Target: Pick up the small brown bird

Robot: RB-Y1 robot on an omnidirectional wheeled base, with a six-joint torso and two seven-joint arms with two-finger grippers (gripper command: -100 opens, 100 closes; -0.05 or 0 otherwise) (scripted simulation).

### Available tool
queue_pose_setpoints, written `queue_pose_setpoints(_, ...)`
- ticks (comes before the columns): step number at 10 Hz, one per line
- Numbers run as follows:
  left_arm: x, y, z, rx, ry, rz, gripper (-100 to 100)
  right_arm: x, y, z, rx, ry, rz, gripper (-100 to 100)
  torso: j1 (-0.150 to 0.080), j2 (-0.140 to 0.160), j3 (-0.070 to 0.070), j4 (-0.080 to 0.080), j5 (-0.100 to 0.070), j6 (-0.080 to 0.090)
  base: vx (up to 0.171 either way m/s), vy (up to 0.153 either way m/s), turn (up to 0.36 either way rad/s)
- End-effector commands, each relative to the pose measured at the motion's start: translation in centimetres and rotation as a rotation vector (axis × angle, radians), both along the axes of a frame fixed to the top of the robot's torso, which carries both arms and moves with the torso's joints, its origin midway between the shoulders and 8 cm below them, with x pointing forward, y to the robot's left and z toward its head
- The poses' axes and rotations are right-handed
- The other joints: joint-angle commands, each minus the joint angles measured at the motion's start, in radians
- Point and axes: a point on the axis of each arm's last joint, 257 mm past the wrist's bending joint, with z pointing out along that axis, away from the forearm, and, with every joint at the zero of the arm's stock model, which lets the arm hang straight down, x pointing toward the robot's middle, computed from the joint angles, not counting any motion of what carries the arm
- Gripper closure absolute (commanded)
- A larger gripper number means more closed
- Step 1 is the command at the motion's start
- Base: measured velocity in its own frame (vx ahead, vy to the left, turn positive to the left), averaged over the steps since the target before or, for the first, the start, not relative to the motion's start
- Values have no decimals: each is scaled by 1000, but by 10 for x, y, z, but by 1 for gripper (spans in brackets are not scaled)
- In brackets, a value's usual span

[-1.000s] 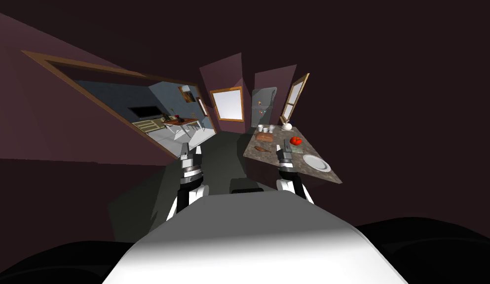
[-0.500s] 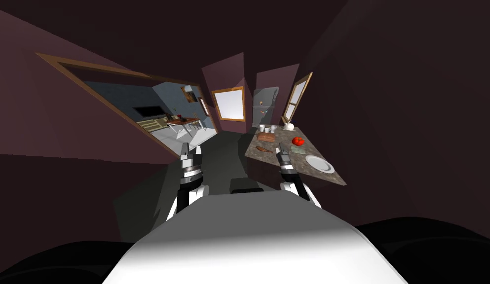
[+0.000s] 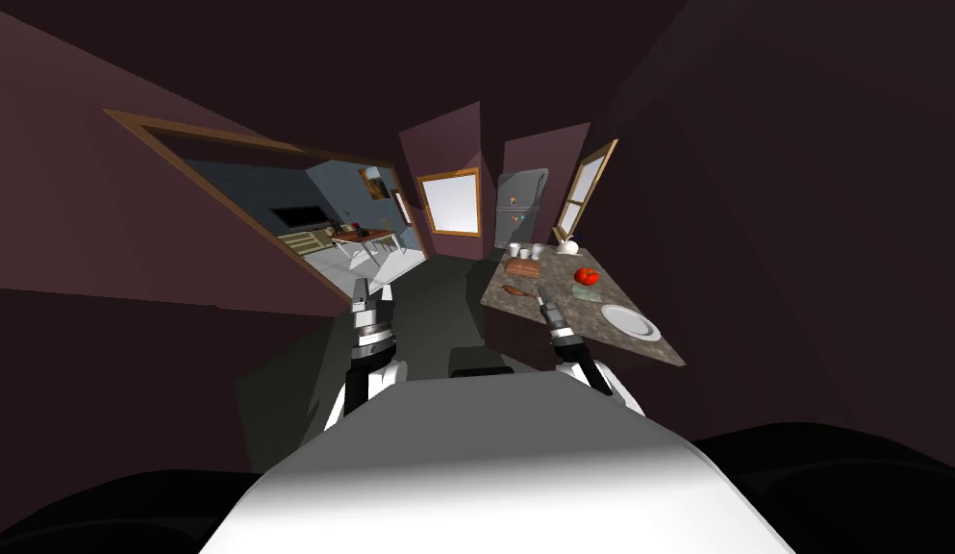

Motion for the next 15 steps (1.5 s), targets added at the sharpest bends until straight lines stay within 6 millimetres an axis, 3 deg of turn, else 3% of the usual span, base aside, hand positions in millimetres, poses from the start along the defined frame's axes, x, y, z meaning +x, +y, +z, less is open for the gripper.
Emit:
queue_pose_setpoints(1,0,0,0,0,0,0,0,0,-4,-10,-63,27,13,-100,0,0,0,0,0,0,-6,29,34)
queue_pose_setpoints(2,0,0,0,0,0,0,0,-1,-4,-10,-74,29,19,-100,0,0,0,0,0,0,-2,12,-4)
queue_pose_setpoints(3,0,0,0,0,0,0,0,-4,-11,-31,-152,77,18,-100,-1,0,0,0,0,0,-9,25,64)
queue_pose_setpoints(4,0,0,0,0,0,0,0,-4,-12,-32,-174,81,30,-100,-1,0,0,0,0,0,-7,25,42)
queue_pose_setpoints(5,0,0,0,0,0,0,0,-9,-20,-54,-248,128,26,-100,-1,0,0,0,0,0,-12,32,77)
queue_pose_setpoints(7,0,0,0,0,0,0,0,-9,-22,-54,-287,134,48,-100,0,0,0,0,0,0,-5,23,11)
queue_pose_setpoints(8,0,0,0,0,0,0,0,-15,-33,-76,-368,183,48,-100,-1,0,0,0,0,0,-5,31,79)
queue_pose_setpoints(10,0,0,0,0,0,0,0,-15,-35,-76,-399,187,65,-100,0,0,0,0,0,0,-7,22,16)
queue_pose_setpoints(11,0,0,0,0,0,0,0,-23,-48,-97,-486,236,68,-100,-1,0,0,0,0,0,-8,25,73)
queue_pose_setpoints(12,0,0,0,0,0,0,0,-23,-50,-97,-512,239,83,-100,-1,0,0,0,0,0,-10,28,40)
queue_pose_setpoints(13,0,0,0,0,0,0,0,-32,-65,-117,-591,286,84,-100,0,0,0,0,0,0,-9,44,78)
queue_pose_setpoints(15,0,0,0,0,0,0,0,-32,-68,-116,-631,290,105,-100,0,0,0,0,0,0,-6,25,17)
